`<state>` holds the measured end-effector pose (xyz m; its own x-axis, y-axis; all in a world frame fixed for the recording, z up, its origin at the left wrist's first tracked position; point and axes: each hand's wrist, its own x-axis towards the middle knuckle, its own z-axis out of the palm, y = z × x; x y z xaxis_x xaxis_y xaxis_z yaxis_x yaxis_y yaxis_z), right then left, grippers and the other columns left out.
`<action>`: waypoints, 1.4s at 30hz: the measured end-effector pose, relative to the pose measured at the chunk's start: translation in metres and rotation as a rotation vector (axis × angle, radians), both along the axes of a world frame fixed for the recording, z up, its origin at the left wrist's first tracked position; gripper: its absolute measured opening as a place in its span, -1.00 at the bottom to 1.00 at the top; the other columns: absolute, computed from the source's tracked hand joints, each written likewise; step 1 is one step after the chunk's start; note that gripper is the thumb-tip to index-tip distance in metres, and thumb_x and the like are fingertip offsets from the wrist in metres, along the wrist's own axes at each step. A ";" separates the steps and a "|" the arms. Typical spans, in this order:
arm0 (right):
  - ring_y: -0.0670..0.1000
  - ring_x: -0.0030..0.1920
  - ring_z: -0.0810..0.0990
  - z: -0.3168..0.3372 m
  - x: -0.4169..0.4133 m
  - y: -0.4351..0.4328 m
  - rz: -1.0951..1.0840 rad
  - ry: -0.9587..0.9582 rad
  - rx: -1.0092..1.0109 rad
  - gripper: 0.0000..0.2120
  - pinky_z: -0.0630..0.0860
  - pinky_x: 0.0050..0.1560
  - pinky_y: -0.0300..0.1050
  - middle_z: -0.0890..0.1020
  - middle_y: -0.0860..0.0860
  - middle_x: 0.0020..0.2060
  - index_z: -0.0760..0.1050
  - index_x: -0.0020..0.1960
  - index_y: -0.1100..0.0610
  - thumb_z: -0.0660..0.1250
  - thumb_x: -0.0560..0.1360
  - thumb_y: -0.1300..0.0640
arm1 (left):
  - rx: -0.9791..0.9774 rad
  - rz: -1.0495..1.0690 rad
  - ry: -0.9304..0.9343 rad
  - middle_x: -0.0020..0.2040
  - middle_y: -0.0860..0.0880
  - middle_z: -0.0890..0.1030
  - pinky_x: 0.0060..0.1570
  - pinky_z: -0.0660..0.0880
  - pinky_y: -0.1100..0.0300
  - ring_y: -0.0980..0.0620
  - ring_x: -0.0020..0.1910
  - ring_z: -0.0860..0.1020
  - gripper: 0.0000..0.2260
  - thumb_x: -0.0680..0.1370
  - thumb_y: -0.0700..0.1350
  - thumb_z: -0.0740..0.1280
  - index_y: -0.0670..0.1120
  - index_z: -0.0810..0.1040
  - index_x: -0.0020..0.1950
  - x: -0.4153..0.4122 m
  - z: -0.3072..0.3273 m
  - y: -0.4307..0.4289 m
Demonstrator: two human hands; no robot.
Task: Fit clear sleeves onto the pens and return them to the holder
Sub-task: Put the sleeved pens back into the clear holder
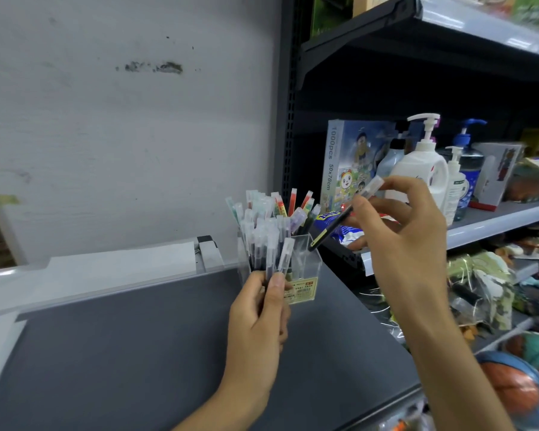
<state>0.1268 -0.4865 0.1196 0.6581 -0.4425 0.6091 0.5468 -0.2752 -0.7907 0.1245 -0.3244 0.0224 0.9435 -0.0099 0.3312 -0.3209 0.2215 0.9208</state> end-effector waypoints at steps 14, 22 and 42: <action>-0.10 -0.11 0.72 -0.040 0.040 0.035 0.040 0.088 -0.195 -0.80 0.69 -0.01 0.09 0.72 -0.13 -0.17 0.53 0.10 -0.13 0.49 0.58 0.10 | -0.090 0.226 -0.037 -0.43 -0.04 0.26 -0.55 0.17 0.24 0.06 -0.48 0.17 -0.70 0.68 0.06 0.26 -0.06 0.54 -0.16 0.008 -0.001 0.004; -0.17 -0.18 0.66 -0.052 0.053 0.041 -0.108 0.270 -0.352 -0.88 0.62 -0.03 -0.01 0.70 -0.15 -0.24 0.67 -0.06 0.01 0.57 0.48 0.02 | -0.023 0.171 -0.138 -0.44 0.04 0.28 -0.49 0.20 0.21 0.06 -0.46 0.20 -0.66 0.59 0.23 0.26 -0.03 0.55 -0.08 0.005 -0.007 0.000; -0.14 -0.19 0.65 -0.038 0.038 0.041 -0.093 0.327 -0.320 -0.94 0.63 -0.01 0.00 0.69 -0.13 -0.26 0.67 -0.11 -0.01 0.52 0.53 0.09 | -0.068 0.245 -0.096 -0.39 0.00 0.29 -0.50 0.21 0.24 0.05 -0.44 0.20 -0.72 0.67 0.13 0.23 -0.02 0.50 -0.12 0.004 -0.001 0.002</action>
<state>0.1644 -0.4451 0.0820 0.8046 -0.3324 0.4921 0.2446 -0.5696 -0.7847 0.1286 -0.3222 0.0215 0.8792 0.2399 0.4116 -0.4579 0.1868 0.8692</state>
